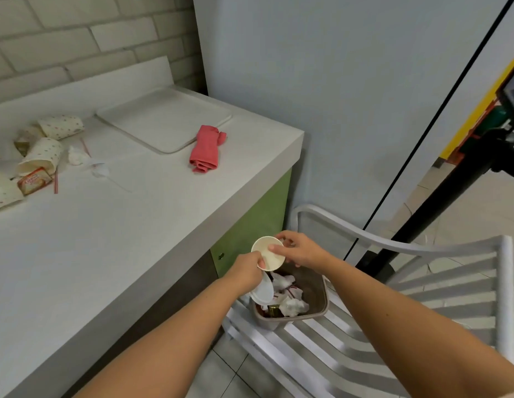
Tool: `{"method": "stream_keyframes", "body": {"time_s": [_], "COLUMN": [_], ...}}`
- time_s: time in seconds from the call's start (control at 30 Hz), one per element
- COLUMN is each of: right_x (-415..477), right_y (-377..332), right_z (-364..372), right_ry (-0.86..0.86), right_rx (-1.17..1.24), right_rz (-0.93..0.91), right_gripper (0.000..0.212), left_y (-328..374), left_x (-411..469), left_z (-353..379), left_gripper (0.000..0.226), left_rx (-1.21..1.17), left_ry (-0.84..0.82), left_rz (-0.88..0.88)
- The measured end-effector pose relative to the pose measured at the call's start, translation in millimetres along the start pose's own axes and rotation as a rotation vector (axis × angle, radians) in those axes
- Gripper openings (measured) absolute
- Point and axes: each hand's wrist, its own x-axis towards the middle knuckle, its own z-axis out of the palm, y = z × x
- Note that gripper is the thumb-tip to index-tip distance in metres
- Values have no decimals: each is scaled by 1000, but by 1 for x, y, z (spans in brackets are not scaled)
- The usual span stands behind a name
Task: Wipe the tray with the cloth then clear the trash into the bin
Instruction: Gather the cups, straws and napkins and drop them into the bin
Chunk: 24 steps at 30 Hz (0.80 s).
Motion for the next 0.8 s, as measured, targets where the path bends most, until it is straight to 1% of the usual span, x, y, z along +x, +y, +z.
{"method": "stream_keyframes", "body": {"time_s": [0.07,0.1,0.17,0.3,0.4,0.53,0.6,0.7,0.8], "right_x": [1,1,-1,-6,-9,-11,-11,-8,-4], "right_y": [3,6,10,22,36,52,52,49,42], "right_z": [-1,-1,-4,-9,-11,-8,-6,-6,-6], "right_ry": [30,63,115,144,116,-2,-49,-74,-93], "right_rx": [-190,-247,-287,-333,-400,-482,-515,-514,-529], "right_rz": [-36,-41,-36,6,50,137,157,172,149], "right_gripper": [35,32,32,39,38,38,36,32,29], "left_y": [4,5,7,7,3,-1,-3,-7,-10], "left_x": [2,3,4,3,5,7,7,4,1], "left_z": [5,8,13,17,19,21,22,24,21], "left_gripper": [17,19,25,38,40,44,49,59,58], "left_rx": [-8,-11,-25,-56,-43,-37,-21,20,49], "left_ry": [-19,-32,-63,-91,-51,-18,-40,-126,-157], "left_rz": [17,34,79,115,91,60,64,57,43]}}
